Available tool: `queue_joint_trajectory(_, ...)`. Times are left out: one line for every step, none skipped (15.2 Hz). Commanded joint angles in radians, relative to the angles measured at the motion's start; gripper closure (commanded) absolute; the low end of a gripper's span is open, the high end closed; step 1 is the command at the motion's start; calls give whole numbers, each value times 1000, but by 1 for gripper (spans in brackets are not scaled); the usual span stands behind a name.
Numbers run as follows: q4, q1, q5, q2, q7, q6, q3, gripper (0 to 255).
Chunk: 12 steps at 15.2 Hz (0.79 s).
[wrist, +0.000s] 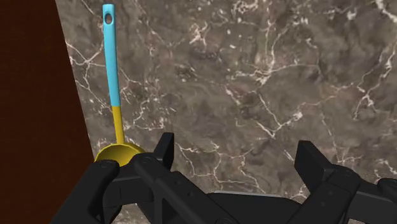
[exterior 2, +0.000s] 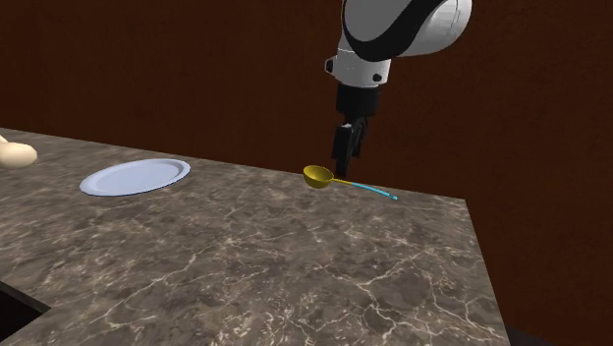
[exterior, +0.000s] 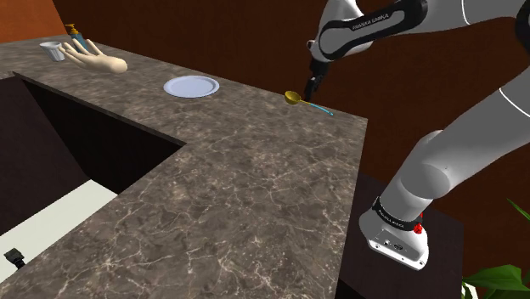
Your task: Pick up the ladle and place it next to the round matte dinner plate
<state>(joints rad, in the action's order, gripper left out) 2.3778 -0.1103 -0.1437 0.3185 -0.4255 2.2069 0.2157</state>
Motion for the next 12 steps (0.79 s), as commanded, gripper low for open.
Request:
queue_joint_trajectory(-27, -6, -1, -65, -31, 42, 22, 0)
queue_joint_trajectory(-45, -9, 2, -100, -49, 61, 33, 0)
queue_joint_trajectory(-63, -12, 6, -135, -67, 79, 44, 0)
queue_joint_trajectory(-83, -16, 11, -170, -85, 96, 55, 0)
queue_joint_trajectory(-104, -19, 18, -206, -104, 112, 65, 0)
queue_joint_trajectory(-127, -23, 26, -242, -123, 127, 74, 0)
queue_joint_trajectory(-150, -28, 35, -278, -143, 141, 82, 0)
queue_joint_trajectory(-175, -33, 46, -315, -163, 154, 89, 0)
queue_joint_trajectory(-201, -39, 58, -351, -183, 166, 96, 0)
queue_joint_trajectory(-228, -45, 70, -388, -204, 176, 101, 0)
queue_joint_trajectory(-257, -53, 83, -425, -224, 186, 105, 0)
queue_joint_trajectory(-287, -61, 97, -463, -244, 194, 108, 0)
